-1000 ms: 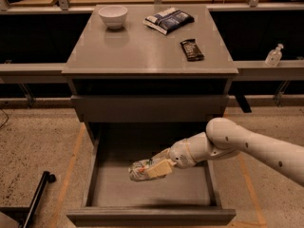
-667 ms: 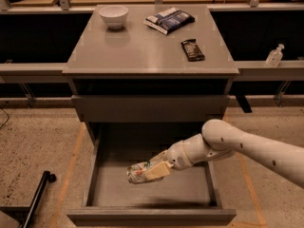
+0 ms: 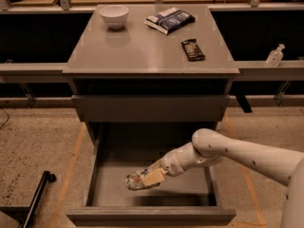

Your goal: Place 7up can into middle drawer

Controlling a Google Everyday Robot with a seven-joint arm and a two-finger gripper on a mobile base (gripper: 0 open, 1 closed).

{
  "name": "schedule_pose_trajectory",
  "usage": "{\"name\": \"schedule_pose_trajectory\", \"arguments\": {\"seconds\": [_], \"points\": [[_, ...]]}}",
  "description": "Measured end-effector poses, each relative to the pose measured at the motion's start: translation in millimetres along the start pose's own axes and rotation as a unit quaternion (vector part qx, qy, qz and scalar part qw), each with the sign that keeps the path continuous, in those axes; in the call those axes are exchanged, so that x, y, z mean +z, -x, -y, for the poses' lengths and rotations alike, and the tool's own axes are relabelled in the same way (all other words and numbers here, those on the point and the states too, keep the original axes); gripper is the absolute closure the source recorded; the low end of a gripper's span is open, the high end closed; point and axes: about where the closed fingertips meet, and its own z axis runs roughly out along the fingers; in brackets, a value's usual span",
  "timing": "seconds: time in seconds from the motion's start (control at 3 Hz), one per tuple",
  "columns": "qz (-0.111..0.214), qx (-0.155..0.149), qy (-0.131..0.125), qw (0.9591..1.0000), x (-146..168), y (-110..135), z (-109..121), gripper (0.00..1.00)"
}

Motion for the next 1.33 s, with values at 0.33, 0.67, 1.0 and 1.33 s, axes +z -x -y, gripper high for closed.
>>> {"name": "schedule_pose_trajectory", "arguments": {"seconds": [0.33, 0.67, 1.0, 1.33], "points": [[-0.011, 0.04, 0.004, 0.9991, 28, -38, 30, 0.5], [-0.012, 0.054, 0.004, 0.9985, 37, -50, 42, 0.28], [-0.013, 0.059, 0.005, 0.9982, 45, -56, 46, 0.05], [-0.006, 0.054, 0.001, 0.9985, 46, -53, 43, 0.0]]}}
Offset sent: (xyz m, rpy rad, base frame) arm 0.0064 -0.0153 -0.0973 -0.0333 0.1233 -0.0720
